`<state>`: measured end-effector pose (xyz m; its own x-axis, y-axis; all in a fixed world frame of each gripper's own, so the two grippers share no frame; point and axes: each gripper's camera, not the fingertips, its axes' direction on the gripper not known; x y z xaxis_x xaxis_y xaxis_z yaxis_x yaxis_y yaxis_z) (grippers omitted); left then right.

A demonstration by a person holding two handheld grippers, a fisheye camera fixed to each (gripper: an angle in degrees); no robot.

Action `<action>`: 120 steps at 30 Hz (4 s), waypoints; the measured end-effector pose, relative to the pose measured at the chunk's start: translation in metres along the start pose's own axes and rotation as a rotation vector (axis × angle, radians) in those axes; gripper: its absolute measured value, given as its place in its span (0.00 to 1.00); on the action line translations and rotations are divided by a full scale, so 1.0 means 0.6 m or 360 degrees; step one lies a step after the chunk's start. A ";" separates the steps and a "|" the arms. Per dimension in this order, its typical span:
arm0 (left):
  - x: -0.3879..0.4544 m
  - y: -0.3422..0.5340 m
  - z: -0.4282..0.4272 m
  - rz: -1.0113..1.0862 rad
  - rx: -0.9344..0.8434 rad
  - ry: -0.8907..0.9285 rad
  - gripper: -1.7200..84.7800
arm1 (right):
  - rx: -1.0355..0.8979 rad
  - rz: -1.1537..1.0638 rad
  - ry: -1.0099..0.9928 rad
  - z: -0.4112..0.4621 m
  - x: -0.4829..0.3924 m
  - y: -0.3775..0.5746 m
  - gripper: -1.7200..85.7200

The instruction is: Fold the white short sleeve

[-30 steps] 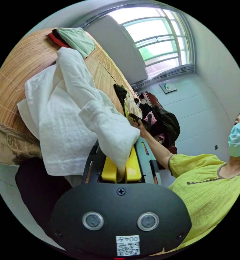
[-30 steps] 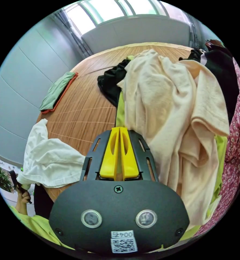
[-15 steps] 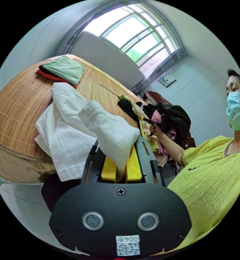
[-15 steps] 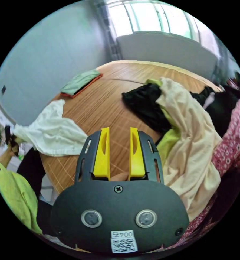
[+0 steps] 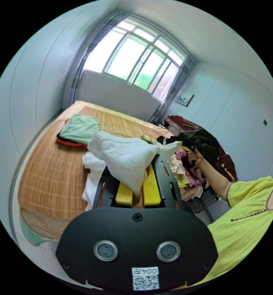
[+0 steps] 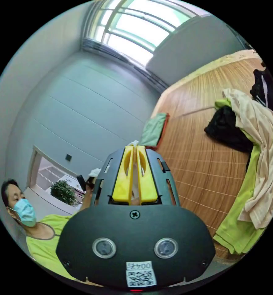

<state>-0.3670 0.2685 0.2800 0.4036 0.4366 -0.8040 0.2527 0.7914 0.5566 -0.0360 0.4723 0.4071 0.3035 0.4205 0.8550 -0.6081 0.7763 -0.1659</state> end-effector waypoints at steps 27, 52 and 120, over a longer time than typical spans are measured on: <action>0.170 -0.131 0.013 0.0497 -0.0397 0.1042 0.07 | 0.1105 -0.0679 0.0346 -0.447 -0.719 0.187 0.01; -0.130 0.240 0.354 0.0066 -0.0756 0.0070 0.06 | 0.0189 0.0211 0.0982 -0.207 -0.180 0.237 0.03; -0.147 0.783 0.253 -0.1804 -0.0155 0.1070 0.10 | -0.0422 -0.0750 0.0954 0.214 -0.880 0.186 0.13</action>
<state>-0.1501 0.5371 0.6441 -0.5075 -0.3804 -0.7732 0.0839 0.8712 -0.4837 -0.3583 0.2763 0.0001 0.8722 0.1430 0.4678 -0.1466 0.9888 -0.0290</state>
